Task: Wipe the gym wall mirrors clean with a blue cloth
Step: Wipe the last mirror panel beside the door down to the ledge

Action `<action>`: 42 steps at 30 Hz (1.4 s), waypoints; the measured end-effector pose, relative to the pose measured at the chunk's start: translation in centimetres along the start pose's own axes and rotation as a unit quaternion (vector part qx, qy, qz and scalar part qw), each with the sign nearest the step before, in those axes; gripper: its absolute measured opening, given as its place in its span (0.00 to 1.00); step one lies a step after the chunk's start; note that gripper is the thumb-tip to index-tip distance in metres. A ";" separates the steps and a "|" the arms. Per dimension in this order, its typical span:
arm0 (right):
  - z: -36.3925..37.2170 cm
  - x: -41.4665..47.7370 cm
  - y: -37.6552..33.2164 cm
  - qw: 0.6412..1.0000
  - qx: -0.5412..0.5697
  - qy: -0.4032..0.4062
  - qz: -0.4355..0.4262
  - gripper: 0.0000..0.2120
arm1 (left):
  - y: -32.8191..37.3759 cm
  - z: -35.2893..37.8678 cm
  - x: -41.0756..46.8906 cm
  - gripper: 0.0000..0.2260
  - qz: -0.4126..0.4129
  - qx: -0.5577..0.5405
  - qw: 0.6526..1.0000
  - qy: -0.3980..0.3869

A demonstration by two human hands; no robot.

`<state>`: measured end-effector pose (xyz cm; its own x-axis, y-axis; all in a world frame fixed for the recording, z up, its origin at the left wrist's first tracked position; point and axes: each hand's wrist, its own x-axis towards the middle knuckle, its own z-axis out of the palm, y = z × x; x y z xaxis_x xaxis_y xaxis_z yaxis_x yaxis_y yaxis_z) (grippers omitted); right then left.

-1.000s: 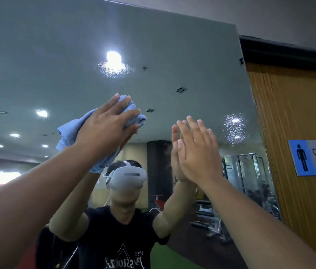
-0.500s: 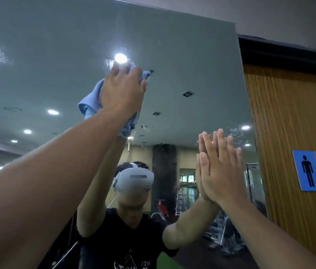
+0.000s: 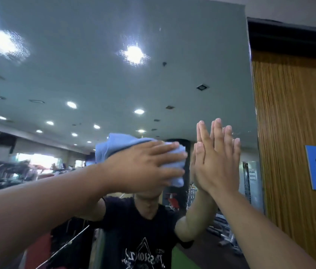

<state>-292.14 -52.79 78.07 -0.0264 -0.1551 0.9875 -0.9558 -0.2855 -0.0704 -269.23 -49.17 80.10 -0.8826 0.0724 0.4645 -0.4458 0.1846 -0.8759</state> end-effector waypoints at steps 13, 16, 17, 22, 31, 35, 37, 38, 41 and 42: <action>0.6 -0.3 0.2 1.000 -0.014 0.019 -0.009 0.27 | -8.5 -1.2 3.3 0.12 -0.299 0.089 0.942 0.126; 0.5 -0.2 0.1 1.000 -0.009 0.021 -0.006 0.27 | -4.2 0.2 3.1 0.13 -0.160 0.093 0.981 0.056; 0.5 -0.1 0.1 1.000 -0.006 0.021 -0.006 0.27 | -2.7 0.5 2.6 0.13 -0.138 0.065 0.988 0.035; 0.3 -0.3 0.1 1.000 -0.003 0.028 -0.008 0.27 | -0.4 0.8 0.5 0.16 -0.043 0.007 0.999 0.005; 0.8 -0.2 0.1 0.999 -0.010 0.033 -0.006 0.27 | -12.3 -2.4 4.6 0.15 -0.439 -0.001 0.882 0.171; 0.8 -0.3 0.1 0.999 -0.011 0.034 -0.004 0.27 | -13.1 -1.6 8.9 0.11 -0.535 0.026 0.830 0.155; 0.9 -0.3 0.1 0.999 -0.008 0.034 -0.004 0.27 | -12.1 -0.6 11.0 0.09 -0.454 0.019 0.883 0.114; 0.9 -0.2 0.2 0.999 -0.005 0.034 -0.005 0.27 | -11.3 0.0 11.8 0.10 -0.387 0.012 0.917 0.093; 0.8 -0.2 0.3 0.999 0.001 0.034 -0.009 0.26 | -9.4 0.9 12.4 0.18 -0.204 -0.008 0.977 0.058; 0.8 -0.2 0.3 0.999 0.003 0.035 -0.011 0.26 | -9.7 0.7 12.0 0.21 -0.183 -0.012 0.982 0.050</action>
<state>-292.21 -53.63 77.76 -0.0270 -0.0818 0.9963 -0.9548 -0.2931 -0.0499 -275.62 -50.82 94.07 -0.6444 0.0922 0.7591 -0.7257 0.2394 -0.6451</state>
